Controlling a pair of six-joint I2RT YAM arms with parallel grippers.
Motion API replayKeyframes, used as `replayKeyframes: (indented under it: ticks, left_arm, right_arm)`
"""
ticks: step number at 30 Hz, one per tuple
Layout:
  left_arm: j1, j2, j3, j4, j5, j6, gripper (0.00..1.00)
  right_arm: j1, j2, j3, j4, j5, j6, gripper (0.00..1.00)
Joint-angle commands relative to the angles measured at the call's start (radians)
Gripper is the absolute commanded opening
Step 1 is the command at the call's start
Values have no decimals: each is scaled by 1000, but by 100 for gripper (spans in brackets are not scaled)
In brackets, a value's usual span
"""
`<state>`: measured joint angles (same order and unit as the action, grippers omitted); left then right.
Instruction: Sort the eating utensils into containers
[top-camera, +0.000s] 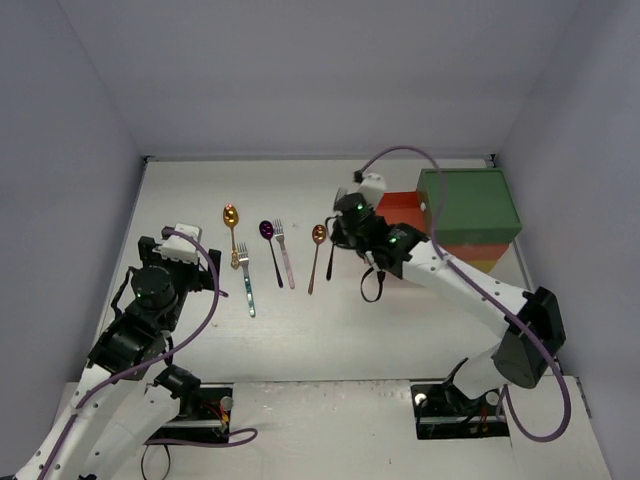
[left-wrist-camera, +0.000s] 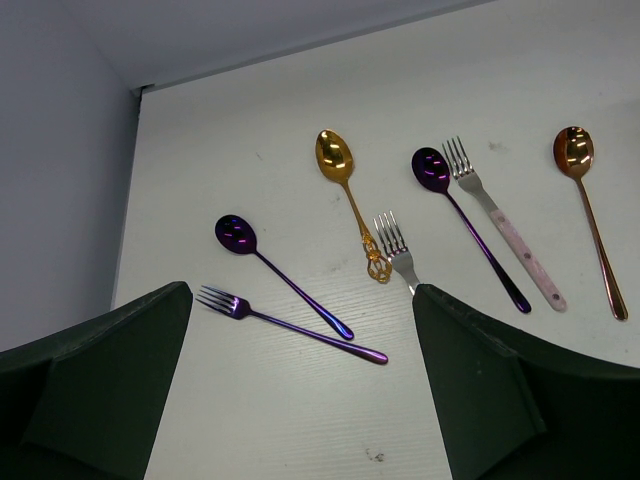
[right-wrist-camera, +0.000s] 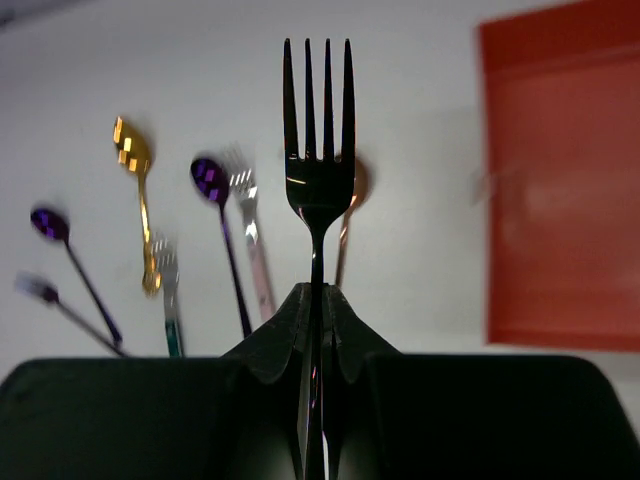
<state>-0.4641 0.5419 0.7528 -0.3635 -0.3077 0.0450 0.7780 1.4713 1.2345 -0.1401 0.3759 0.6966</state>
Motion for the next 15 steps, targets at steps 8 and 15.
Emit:
replayKeyframes:
  ticks: [8, 15]
  left_arm:
    - [2, 12, 18, 47, 13, -13, 91]
    - [2, 12, 18, 47, 16, -13, 91]
  right_arm:
    - [-303, -9, 73, 14, 180, 93, 0]
    - [-329, 33, 38, 30, 203, 116, 0]
